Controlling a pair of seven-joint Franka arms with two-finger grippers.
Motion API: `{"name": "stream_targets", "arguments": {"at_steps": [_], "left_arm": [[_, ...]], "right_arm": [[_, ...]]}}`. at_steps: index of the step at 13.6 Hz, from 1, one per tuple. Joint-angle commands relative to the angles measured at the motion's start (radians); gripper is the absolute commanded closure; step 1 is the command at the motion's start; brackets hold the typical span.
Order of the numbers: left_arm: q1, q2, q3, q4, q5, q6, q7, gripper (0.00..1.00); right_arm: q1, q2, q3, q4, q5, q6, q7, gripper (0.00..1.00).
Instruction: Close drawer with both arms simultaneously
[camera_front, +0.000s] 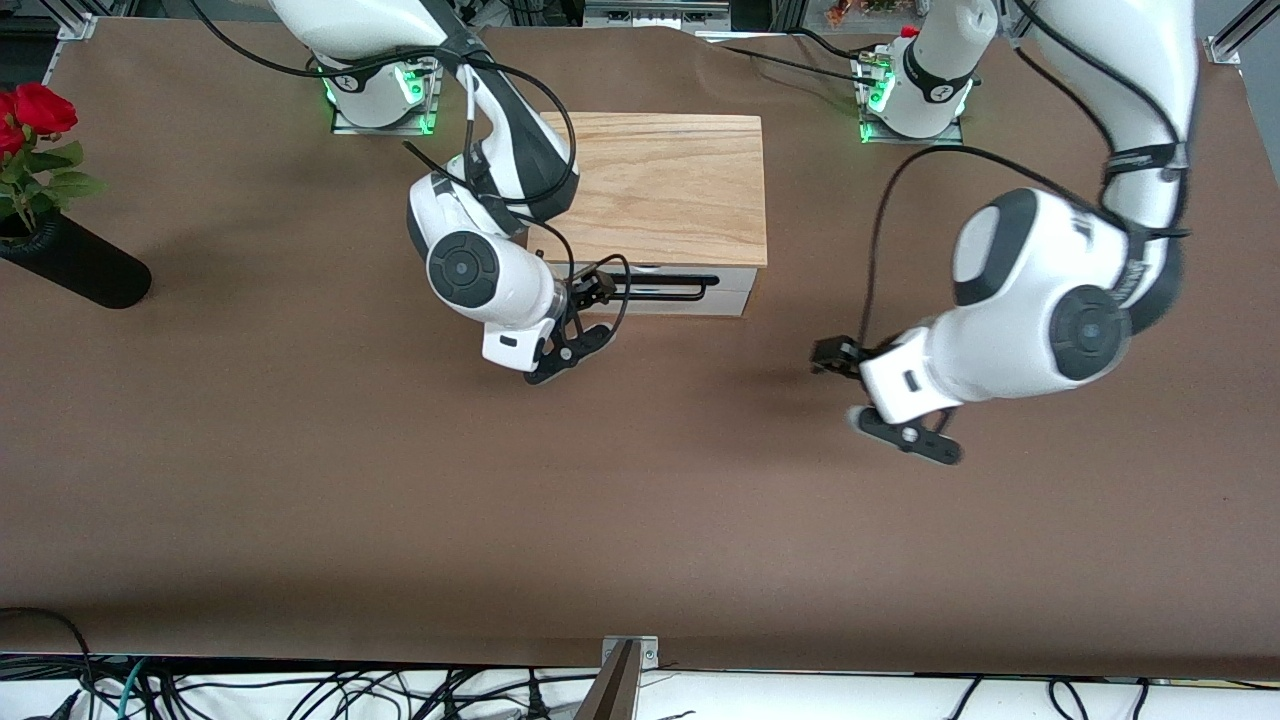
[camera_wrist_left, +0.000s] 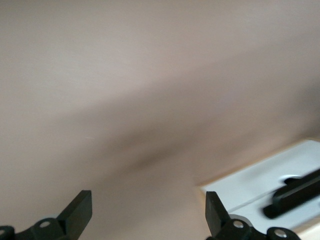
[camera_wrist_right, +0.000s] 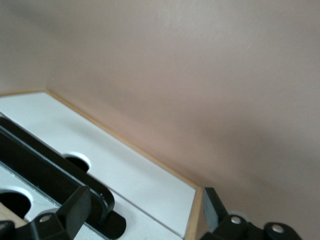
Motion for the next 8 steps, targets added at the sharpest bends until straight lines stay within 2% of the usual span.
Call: {"name": "stream_targets", "arguments": {"at_steps": [1, 4, 6, 8], "left_arm": [[0.055, -0.033, -0.007, 0.004, 0.097, -0.021, 0.113, 0.0], [0.107, -0.079, -0.007, 0.003, 0.189, -0.021, 0.19, 0.0], [0.141, -0.161, -0.008, -0.022, 0.227, -0.03, 0.2, 0.0], [0.155, -0.241, -0.008, -0.061, 0.228, -0.076, 0.224, 0.0]], "right_arm": [[-0.048, 0.002, 0.003, 0.053, 0.005, -0.009, -0.012, 0.0], [-0.07, -0.004, -0.037, 0.067, 0.003, -0.009, -0.01, 0.0], [-0.07, -0.006, -0.077, 0.086, -0.012, -0.01, -0.012, 0.0], [-0.07, -0.006, -0.098, 0.119, -0.066, -0.012, -0.01, 0.0]]}}
